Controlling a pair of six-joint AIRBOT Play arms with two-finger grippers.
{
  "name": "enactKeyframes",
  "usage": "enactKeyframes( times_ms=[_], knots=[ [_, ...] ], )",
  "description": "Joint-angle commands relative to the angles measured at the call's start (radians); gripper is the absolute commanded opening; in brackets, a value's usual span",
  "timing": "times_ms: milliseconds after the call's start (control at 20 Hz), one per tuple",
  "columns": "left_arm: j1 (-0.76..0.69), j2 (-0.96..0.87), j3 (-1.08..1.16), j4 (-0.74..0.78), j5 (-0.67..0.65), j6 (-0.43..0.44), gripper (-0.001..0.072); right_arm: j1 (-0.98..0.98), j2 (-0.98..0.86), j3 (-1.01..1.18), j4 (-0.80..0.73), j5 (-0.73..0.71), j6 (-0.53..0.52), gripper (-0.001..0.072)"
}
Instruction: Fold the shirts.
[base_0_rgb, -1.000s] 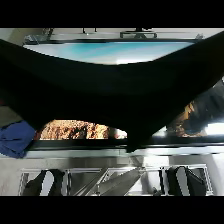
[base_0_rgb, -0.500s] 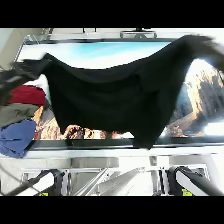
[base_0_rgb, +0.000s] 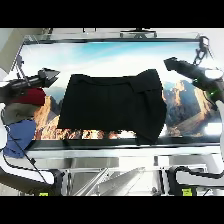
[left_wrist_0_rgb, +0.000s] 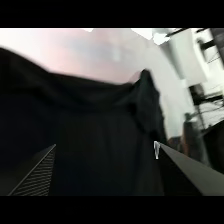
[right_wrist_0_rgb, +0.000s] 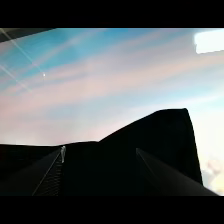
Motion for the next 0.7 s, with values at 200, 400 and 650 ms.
enactKeyframes(
  times_ms=[200, 400, 650],
  knots=[
    [0.1, -0.023, -0.084, 0.542, -0.34, -0.255, 0.069, -0.369, 0.062, -0.113, -0.161, 0.53, 0.248, 0.0505],
    [0.066, -0.011, -0.287, 0.688, -0.259, -0.257, 0.0689, -0.509, 0.105, -0.28, -0.165, 0.587, 0.234, 0.0504],
    [0.05, -0.011, -0.31, 0.698, -0.143, -0.256, 0.0689, -0.534, 0.113, -0.349, -0.165, 0.629, 0.192, 0.0504]
  ],
)
